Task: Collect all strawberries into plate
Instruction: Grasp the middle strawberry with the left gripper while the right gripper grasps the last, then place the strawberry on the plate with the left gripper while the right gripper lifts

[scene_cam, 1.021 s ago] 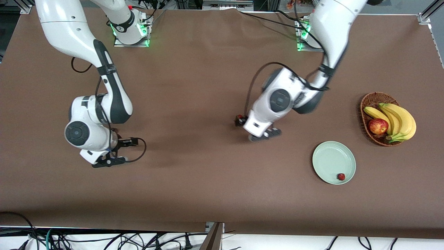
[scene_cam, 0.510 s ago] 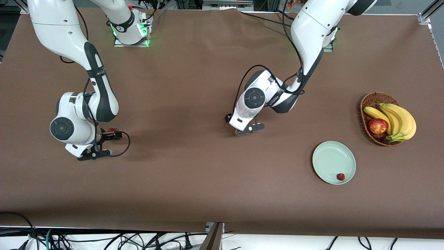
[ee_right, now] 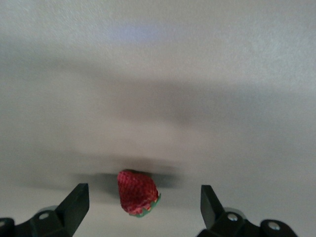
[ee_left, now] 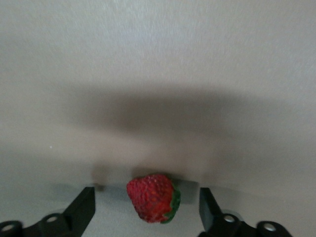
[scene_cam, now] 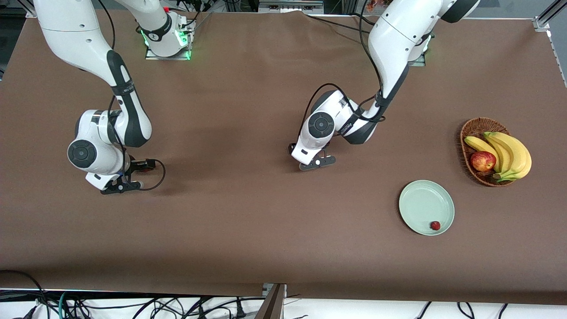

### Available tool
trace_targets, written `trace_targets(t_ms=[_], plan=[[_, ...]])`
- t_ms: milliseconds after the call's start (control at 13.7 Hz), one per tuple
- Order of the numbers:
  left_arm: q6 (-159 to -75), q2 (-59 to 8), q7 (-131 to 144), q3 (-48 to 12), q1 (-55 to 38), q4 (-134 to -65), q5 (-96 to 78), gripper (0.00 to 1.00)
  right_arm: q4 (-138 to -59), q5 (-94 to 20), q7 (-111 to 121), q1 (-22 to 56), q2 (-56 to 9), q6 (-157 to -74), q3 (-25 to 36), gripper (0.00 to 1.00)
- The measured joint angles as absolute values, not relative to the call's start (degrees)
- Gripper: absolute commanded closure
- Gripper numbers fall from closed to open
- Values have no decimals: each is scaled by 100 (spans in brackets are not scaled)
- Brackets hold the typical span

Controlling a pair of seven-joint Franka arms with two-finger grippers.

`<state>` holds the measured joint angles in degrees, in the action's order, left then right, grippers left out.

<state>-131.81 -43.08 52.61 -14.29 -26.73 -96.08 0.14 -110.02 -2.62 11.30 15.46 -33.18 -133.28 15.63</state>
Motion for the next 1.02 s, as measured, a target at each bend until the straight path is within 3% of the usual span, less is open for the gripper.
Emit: trace_targets(t_ms=[73, 146, 219, 583, 802, 1021], plan=[[-13181, -4308, 5261, -1428, -2673, -9613, 14, 87, -11059, -262, 1130, 1542, -3318, -13411, 1563, 2], [-13181, -4290, 5261, -1429, -2673, -9611, 14, 98, -11101, -262, 1130, 1540, -3318, -13462, 1563, 12], [-13179, -4271, 5261, -1429, -2673, -9611, 14, 100, -11123, -274, 1130, 1540, -3318, -13478, 1563, 22], [-13169, -4233, 5184, -1387, -2615, -9598, 23, 100, -11129, -307, 1130, 1539, -3317, -13486, 1563, 57], [-12892, -4048, 4263, -1312, -2030, -9520, 26, 100, -11130, -311, 1130, 1538, -3316, -13488, 1563, 76], [-12163, -3832, 2998, -1288, -1224, -9227, 27, 100, -11130, -429, 1130, 1538, -3307, -13496, 1555, 82]])
